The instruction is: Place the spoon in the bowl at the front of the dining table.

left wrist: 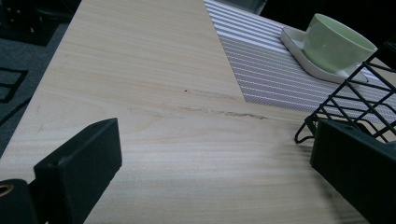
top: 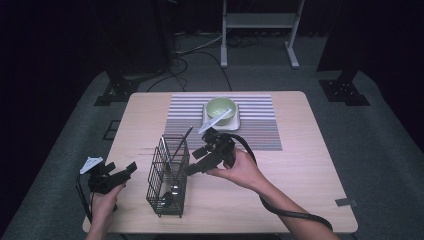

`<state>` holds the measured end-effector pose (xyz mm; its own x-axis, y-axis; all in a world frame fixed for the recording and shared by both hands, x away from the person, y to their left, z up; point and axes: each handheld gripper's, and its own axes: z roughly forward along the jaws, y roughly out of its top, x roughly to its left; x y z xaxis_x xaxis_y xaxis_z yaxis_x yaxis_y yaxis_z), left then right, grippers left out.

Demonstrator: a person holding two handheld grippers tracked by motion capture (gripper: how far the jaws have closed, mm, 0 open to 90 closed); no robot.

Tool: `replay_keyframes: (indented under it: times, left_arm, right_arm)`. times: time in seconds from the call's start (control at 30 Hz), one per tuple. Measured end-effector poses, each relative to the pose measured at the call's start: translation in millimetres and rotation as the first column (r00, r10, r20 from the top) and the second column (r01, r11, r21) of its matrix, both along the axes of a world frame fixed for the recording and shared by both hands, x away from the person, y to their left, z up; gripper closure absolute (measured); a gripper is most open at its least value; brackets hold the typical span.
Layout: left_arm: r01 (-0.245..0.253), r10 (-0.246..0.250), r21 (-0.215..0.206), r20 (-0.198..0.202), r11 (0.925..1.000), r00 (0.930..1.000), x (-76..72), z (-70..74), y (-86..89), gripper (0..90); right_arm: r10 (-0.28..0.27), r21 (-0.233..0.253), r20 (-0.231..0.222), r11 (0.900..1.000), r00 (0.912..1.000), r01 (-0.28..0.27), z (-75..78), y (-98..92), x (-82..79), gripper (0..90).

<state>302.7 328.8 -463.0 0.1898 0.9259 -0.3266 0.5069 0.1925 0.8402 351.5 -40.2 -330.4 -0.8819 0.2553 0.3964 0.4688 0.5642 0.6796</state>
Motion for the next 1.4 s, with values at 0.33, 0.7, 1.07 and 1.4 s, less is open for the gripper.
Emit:
replay_keyframes:
  times: [0.33, 0.7, 1.07, 1.4]
  left_arm:
    - [-0.003, 0.003, -0.002, 0.0, 1.0, 1.0, 0.0, -0.3, 0.8, 1.0]
    - [-0.003, 0.003, -0.003, 0.001, 1.0, 1.0, 0.0, -0.2, 0.7, 1.0]
    - [-0.004, 0.004, -0.004, 0.0, 1.0, 1.0, 0.1, -0.5, 0.8, 1.0]
    - [-0.001, 0.001, 0.011, 0.001, 0.9999, 1.0, 0.0, 0.4, 0.3, 1.0]
  right_arm:
    - [-0.002, -0.024, -0.007, 1.0, 1.0, 0.002, -2.0, 11.8, 3.3, 32.4]
    - [-0.023, -0.034, -0.024, 0.999, 0.9995, 0.022, -4.9, 18.3, 9.2, 52.8]
    - [-0.018, 0.012, -0.059, 1.0, 0.9981, 0.018, -7.0, 14.4, 14.2, 85.7]
    - [-0.028, -0.003, -0.019, 1.0, 0.9994, 0.028, -2.2, 15.7, 10.1, 88.5]
